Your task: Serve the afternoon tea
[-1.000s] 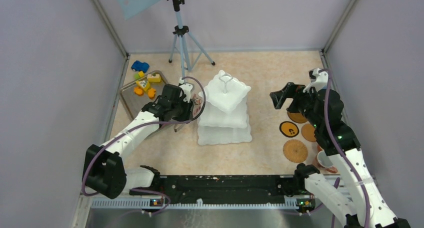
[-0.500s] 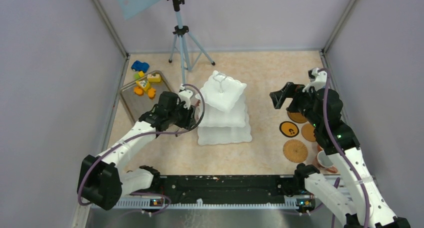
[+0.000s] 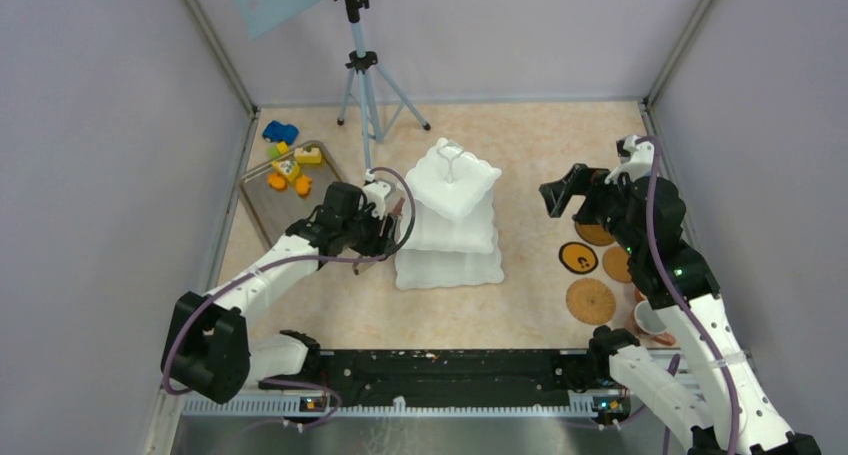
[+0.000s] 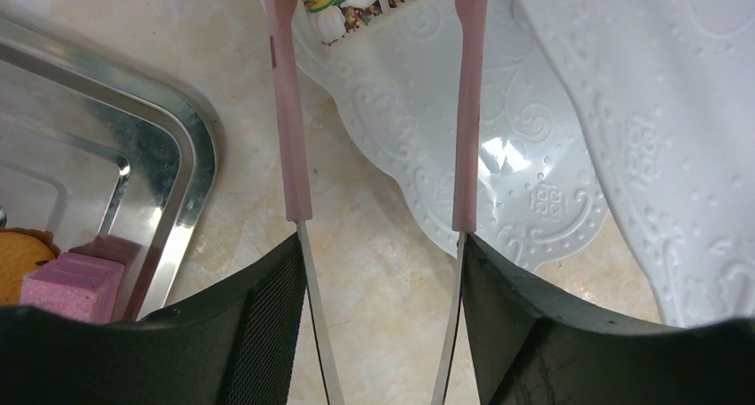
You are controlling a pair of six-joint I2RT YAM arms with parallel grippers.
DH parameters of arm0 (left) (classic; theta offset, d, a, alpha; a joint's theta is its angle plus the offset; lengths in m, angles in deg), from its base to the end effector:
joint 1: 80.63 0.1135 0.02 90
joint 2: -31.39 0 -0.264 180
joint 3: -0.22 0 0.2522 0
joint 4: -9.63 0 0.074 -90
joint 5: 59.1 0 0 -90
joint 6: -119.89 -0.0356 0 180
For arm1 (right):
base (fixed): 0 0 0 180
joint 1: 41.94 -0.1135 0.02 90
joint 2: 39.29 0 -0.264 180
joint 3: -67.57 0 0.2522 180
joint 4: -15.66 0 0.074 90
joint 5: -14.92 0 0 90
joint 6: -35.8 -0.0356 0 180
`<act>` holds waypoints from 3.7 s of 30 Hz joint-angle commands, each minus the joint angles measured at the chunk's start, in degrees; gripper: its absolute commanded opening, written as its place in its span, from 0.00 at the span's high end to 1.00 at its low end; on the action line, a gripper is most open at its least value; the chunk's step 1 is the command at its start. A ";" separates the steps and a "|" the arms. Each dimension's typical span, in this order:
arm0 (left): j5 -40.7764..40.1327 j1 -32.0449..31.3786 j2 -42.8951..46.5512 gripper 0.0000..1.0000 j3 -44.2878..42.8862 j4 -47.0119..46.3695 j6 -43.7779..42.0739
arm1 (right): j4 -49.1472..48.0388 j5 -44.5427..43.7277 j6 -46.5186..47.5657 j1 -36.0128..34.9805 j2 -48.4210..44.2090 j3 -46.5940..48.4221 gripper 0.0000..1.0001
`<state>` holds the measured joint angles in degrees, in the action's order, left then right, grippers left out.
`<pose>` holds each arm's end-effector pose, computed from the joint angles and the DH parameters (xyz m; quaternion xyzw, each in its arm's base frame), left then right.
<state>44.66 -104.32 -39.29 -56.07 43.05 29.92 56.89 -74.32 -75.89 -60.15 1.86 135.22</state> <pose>0.2254 -0.1081 0.2195 0.2321 0.8978 -0.1828 0.3267 0.1451 0.0482 0.3719 0.0200 0.7917 0.2133 0.5722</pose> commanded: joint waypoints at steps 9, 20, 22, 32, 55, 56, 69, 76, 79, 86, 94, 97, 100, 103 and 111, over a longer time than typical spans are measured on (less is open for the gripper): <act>-1.80 -0.14 3.56 0.28 -2.02 -1.70 1.48 | -2.34 0.56 -0.60 -0.43 -0.53 -0.35 0.01; -11.80 -0.05 8.23 0.30 -4.53 4.73 6.25 | -2.24 0.56 -0.59 -0.49 -0.71 -0.45 0.01; -15.52 0.08 8.00 0.31 -4.97 6.50 6.97 | -2.39 0.63 -0.61 -0.48 -0.72 -0.60 0.01; -28.17 5.70 5.89 0.36 -11.28 24.79 24.05 | -2.12 0.64 -0.53 -0.48 -1.19 -0.65 0.01; -26.68 6.89 9.38 0.32 -13.46 39.51 38.89 | -3.07 1.45 -0.34 -0.43 -2.26 -1.36 0.01; -26.61 6.89 9.11 0.31 -13.12 39.16 39.09 | -2.99 1.44 -0.32 -0.42 -2.29 -1.37 0.01; -26.86 7.90 7.18 0.28 -8.01 33.92 39.46 | -2.60 1.45 -0.04 -0.48 -2.12 -0.83 0.01; -27.84 8.54 5.07 0.29 -6.91 30.10 38.88 | -2.48 1.45 -0.23 -0.43 -2.12 -1.13 0.01; -27.92 8.65 4.68 0.31 -6.30 29.01 38.80 | -2.26 1.35 -0.22 -0.50 -2.27 -1.08 0.01; -27.68 8.83 5.28 0.40 -5.99 29.04 38.53 | -2.14 1.26 -0.36 -0.46 -2.47 -1.08 0.01; -25.60 8.77 6.91 0.48 -13.06 36.79 33.96 | -2.36 1.17 -0.52 -0.46 -2.47 -1.32 0.01; -20.77 8.68 8.00 0.50 -14.84 38.23 31.37 | -2.51 0.76 -0.30 -0.48 -2.39 -1.42 0.01; -12.60 6.61 9.39 0.51 -13.89 37.19 29.91 | -2.69 0.57 -0.18 -0.50 -2.09 -1.50 0.01; -13.15 -1.25 9.99 0.52 -13.15 37.26 32.88 | -2.75 0.27 -0.10 -0.48 -1.87 -1.53 0.01; -19.66 -15.99 18.93 0.54 -6.96 28.96 37.37 | -2.32 0.06 -0.11 -0.48 -2.31 -1.79 0.01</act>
<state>27.41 -116.38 -25.87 -66.03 78.06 64.98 55.64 -73.73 -76.31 -60.15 0.13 133.06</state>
